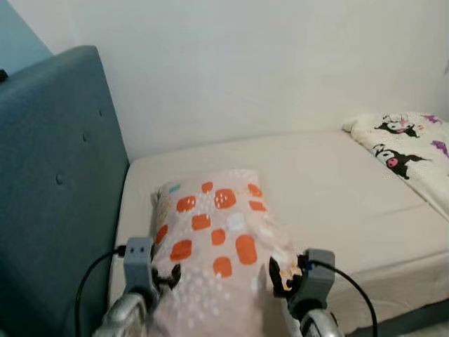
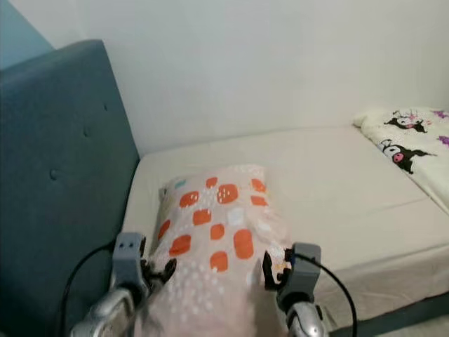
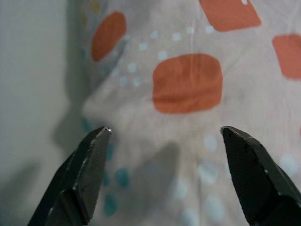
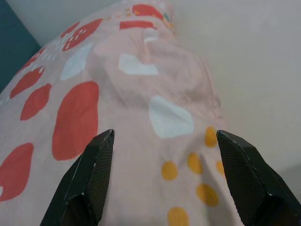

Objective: Clean up the room

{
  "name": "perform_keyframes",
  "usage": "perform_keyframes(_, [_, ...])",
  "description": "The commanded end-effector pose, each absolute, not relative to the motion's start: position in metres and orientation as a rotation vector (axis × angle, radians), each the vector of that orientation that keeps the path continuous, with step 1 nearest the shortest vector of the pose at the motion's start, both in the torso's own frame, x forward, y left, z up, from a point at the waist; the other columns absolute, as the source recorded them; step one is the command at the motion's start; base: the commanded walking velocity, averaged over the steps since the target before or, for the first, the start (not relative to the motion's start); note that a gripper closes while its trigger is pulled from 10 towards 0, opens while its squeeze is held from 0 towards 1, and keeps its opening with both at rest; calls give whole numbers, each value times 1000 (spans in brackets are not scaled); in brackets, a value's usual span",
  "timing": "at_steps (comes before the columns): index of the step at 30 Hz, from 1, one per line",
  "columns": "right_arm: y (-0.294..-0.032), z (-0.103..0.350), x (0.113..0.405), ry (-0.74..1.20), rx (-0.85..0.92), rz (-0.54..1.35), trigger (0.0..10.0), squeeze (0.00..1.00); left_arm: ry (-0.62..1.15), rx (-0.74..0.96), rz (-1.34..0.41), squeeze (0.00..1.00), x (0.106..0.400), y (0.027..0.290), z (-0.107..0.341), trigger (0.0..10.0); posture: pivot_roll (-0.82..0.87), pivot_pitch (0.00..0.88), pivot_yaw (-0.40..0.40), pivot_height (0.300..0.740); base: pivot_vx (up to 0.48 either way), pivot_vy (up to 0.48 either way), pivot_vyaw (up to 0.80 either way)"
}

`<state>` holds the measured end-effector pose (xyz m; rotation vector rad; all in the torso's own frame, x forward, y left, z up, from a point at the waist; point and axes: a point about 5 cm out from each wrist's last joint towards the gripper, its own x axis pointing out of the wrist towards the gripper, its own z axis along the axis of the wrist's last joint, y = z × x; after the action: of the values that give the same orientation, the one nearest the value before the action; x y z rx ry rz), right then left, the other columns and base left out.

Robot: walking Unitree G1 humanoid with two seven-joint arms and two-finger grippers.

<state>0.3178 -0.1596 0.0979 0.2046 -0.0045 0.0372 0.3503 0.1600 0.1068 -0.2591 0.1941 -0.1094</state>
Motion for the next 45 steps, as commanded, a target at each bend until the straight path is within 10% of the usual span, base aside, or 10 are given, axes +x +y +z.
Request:
perform_keyframes(1, [-161,99,315,8,241,37,10000,0,270,-345,-119,1000,351,166,95,10000,24,288,39,594,0,0,0])
perform_keyframes(31, [-161,128,285,-43,389,39,10000,0,329,-826,-437,1000,379,115,116,10000,-44,392,135,594,0,0,0])
perform_keyframes(32, [-161,128,283,-39,389,37,10000,0,324,-857,-453,545,379,106,119,10000,-47,391,137,594,0,0,0])
perform_keyframes(35, [-161,128,282,-37,389,35,10000,0,321,-874,-463,545,380,101,120,10000,-47,391,137,594,0,0,0])
perform_keyframes(36, [-162,127,282,-34,385,34,10000,0,320,-887,-476,0,380,96,122,10000,-50,388,140,594,0,0,0])
perform_keyframes(45, [-165,125,278,-8,368,3,10000,0,318,-620,-462,0,381,72,123,10000,-45,377,144,594,0,0,0])
